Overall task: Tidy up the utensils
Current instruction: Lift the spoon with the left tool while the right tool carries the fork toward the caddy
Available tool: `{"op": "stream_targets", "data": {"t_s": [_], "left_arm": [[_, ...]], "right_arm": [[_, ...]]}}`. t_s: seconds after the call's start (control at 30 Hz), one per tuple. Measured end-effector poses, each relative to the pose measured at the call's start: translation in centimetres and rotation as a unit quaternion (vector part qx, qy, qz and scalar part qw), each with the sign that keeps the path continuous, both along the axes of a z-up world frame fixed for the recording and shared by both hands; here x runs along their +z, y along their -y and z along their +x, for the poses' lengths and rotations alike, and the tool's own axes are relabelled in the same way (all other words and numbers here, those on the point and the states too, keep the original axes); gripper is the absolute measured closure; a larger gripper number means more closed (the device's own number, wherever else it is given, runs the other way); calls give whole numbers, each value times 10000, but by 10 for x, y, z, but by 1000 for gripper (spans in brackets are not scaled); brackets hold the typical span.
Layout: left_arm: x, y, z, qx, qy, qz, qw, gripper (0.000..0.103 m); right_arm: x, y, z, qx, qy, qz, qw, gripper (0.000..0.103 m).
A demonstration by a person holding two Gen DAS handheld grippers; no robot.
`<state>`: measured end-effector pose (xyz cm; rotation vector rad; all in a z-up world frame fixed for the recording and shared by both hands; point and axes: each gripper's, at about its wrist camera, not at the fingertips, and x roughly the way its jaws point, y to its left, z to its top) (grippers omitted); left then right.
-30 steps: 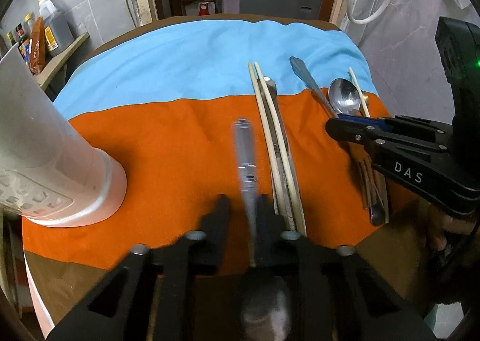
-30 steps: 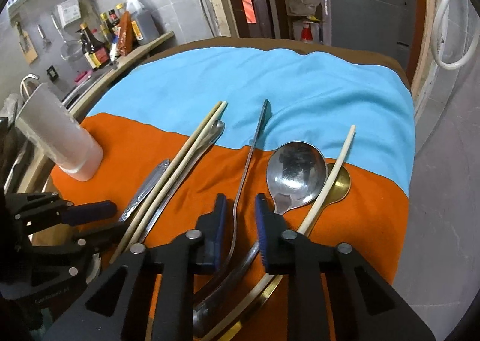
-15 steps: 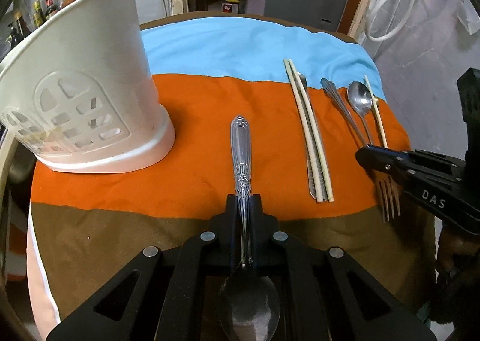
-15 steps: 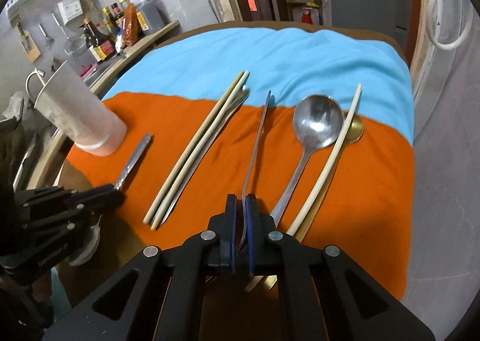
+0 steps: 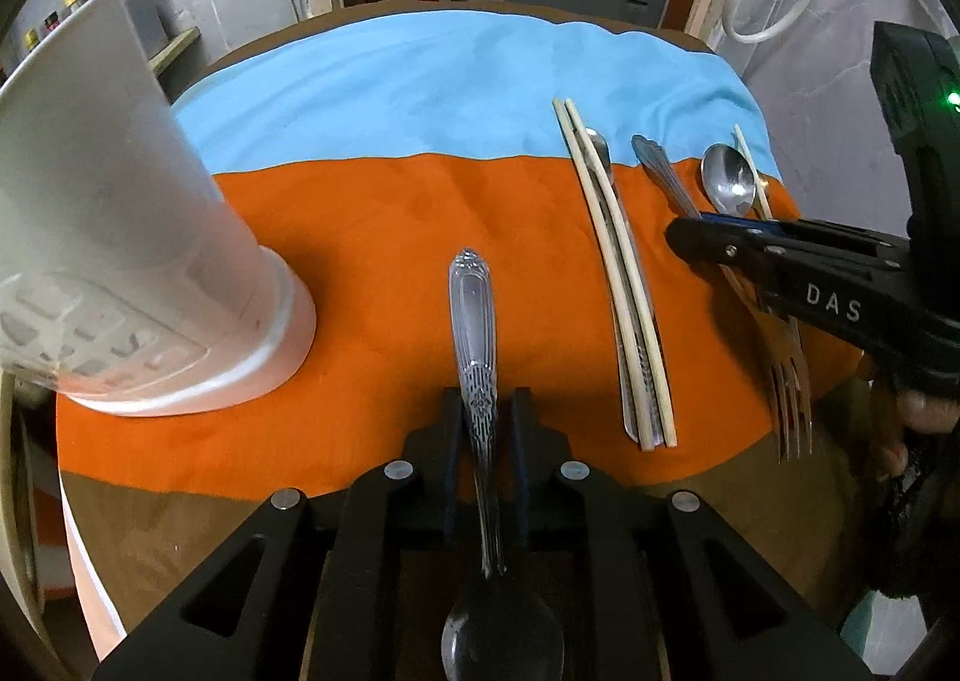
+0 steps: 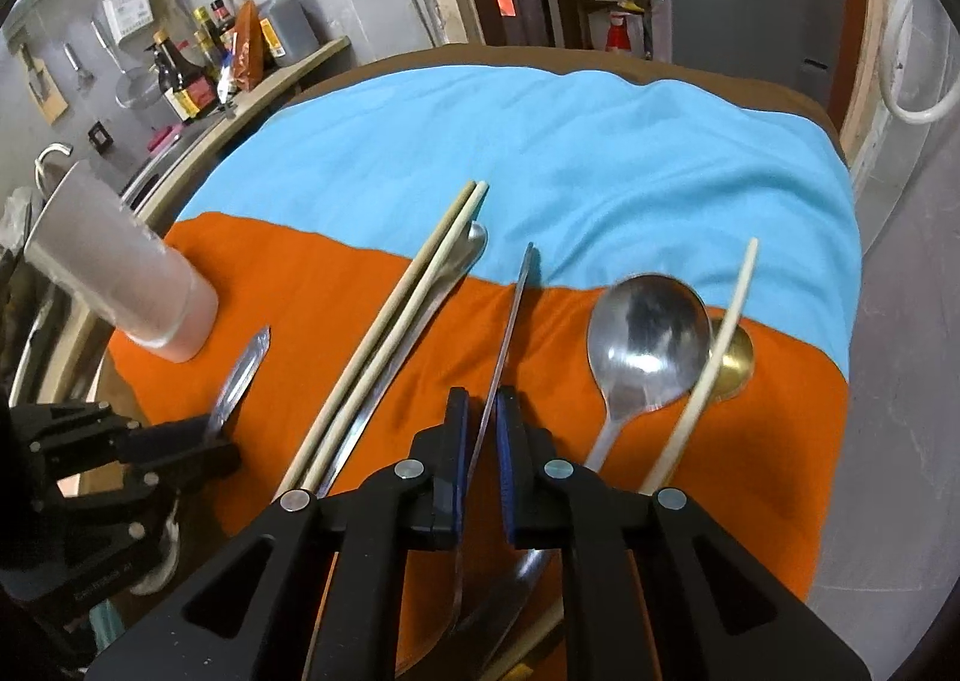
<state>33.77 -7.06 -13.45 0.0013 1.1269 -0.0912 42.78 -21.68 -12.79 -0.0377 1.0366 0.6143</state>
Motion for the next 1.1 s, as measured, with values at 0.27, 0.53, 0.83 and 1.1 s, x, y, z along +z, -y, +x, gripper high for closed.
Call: {"op": "stream_targets", "data": {"t_s": [0.27,0.53,0.83,1.1], "left_arm": [[2,-12,-6,106,203,-382,9990,95],[20,-22,-48,227,1168,-1078,9870,95],[40,-22,-77,71,1935,-1108,9748,95],[45,-22,-88,-21,2373,-1181,9642,96]], "right_arm": [[-2,4,5,-53,-102,163,9998,100],[8,23,-20,-370,185,597,9974,101],[32,41,-71,-896,928,1279,9834,102],[42,36,-106,-1046,1656,1295,9720,102]]}}
